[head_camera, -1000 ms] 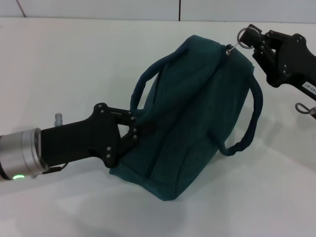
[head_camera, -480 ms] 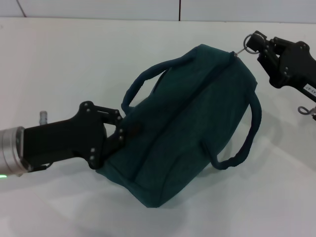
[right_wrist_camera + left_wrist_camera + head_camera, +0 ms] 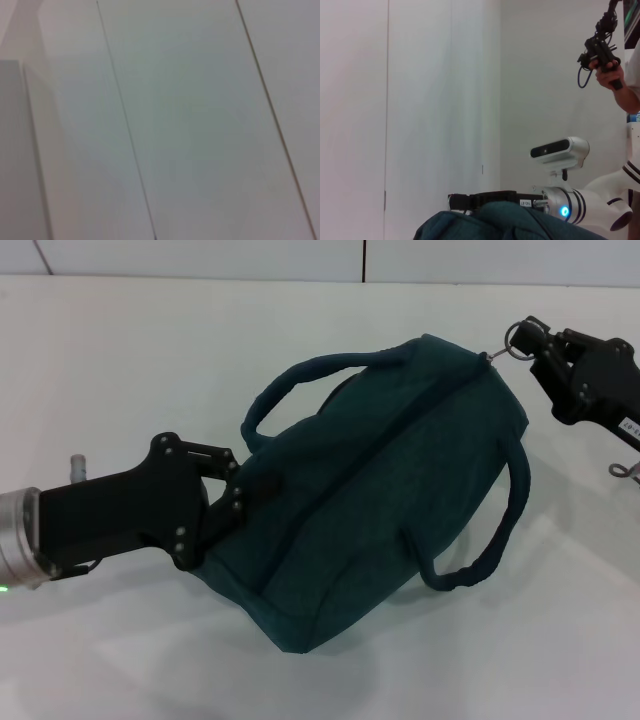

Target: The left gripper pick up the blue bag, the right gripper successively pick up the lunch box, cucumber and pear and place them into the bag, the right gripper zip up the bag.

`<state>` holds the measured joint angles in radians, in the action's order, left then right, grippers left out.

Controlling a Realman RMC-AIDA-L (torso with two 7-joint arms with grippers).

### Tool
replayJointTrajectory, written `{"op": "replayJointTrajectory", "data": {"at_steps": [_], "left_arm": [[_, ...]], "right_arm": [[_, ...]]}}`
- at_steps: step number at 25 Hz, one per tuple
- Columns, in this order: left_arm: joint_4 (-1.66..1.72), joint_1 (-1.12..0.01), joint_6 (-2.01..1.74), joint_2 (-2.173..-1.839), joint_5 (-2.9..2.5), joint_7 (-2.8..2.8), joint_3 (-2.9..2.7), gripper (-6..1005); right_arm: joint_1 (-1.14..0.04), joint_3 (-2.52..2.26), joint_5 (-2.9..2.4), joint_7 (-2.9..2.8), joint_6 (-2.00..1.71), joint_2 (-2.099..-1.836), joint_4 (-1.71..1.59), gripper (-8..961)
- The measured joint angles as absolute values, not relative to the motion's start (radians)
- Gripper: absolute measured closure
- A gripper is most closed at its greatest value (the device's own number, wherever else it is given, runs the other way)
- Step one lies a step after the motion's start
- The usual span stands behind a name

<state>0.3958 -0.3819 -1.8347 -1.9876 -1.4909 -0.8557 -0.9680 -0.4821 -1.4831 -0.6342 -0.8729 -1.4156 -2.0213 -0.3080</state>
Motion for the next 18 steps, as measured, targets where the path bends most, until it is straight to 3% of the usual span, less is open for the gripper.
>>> {"op": "replayJointTrajectory", "data": {"at_steps": [18], "left_arm": [[0.399, -0.395, -1.780, -1.991, -1.487, -0.805, -0.843, 952]], "right_arm": [[-0.413, -1.537, -0.669, -0.880, -1.625, -2.005, -0.311, 941]]}}
